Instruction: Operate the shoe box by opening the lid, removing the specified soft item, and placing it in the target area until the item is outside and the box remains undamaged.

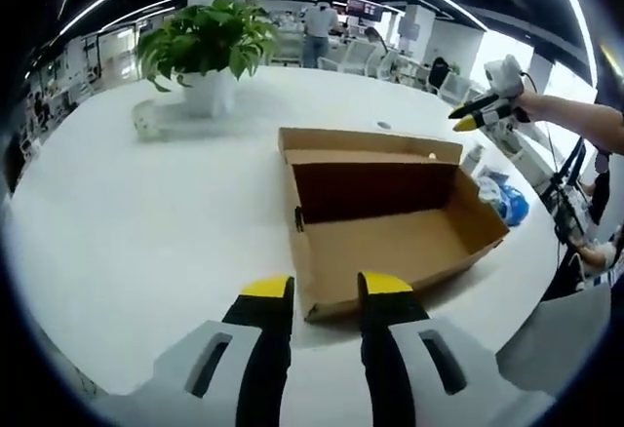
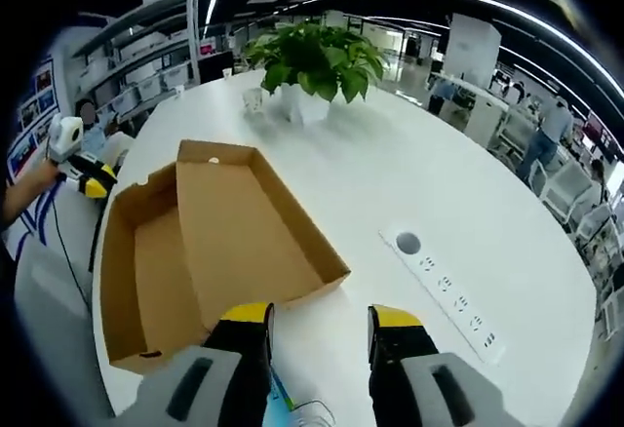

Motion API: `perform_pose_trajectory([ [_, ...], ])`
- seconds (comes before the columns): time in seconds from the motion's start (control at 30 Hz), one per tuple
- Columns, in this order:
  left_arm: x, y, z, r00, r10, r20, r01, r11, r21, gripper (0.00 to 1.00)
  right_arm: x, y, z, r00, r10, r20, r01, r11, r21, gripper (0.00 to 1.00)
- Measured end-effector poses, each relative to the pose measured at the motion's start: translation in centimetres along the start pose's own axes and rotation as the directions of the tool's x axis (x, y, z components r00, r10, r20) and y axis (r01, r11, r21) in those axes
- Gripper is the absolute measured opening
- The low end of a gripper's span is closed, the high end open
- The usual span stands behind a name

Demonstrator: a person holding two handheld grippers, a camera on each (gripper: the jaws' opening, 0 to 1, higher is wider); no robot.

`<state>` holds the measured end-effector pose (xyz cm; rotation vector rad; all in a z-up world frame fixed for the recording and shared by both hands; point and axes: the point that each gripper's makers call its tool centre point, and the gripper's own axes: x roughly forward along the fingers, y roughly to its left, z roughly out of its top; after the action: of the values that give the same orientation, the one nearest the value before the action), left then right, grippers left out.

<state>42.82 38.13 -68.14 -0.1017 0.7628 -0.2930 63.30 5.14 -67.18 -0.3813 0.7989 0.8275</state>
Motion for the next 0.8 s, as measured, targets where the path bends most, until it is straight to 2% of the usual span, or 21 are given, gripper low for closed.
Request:
perform_pose_trajectory([
  [0.17,0.6,0.4,-0.5,1.0,0.006,-0.012,-0.007,0.998,-0.058,0.21,1.1,-0.8,0.5,0.999,-0.04,0.016,0.038,0.994,0.104,0.33],
  [0.3,1.3,0.5,-1.1,0.999,0.0,-0.032,-0.003,0.996,-0.09,0.21,1.9,-0.7,0.4,0.999,-0.046,0.007,0.044,0.984,0.173,0.31],
  [0.4,1.6,0.3,-1.3,0.999,-0.01,-0.034,0.006,0.994,-0.109,0.14,2.7,-0.4,0.3,0.999,-0.037,0.006,0.034,0.97,0.24,0.29],
  [0.6,2.1,0.8,-2.2,0.998,0.016,-0.053,-0.023,0.992,-0.126,0.06,4.5,0.2,-0.1,0.998,-0.055,-0.029,0.061,0.958,0.279,0.28],
  [0.73,2.1,0.9,-2.3,0.999,0.01,-0.053,-0.019,0.984,-0.177,0.06,5.6,0.5,-0.8,0.996,-0.063,-0.066,0.081,0.944,0.321,0.27],
  [0.8,2.2,0.8,-2.3,0.999,0.009,-0.051,-0.018,0.985,-0.171,0.06,6.1,0.9,-1.0,0.995,-0.061,-0.08,0.084,0.941,0.327,0.27],
])
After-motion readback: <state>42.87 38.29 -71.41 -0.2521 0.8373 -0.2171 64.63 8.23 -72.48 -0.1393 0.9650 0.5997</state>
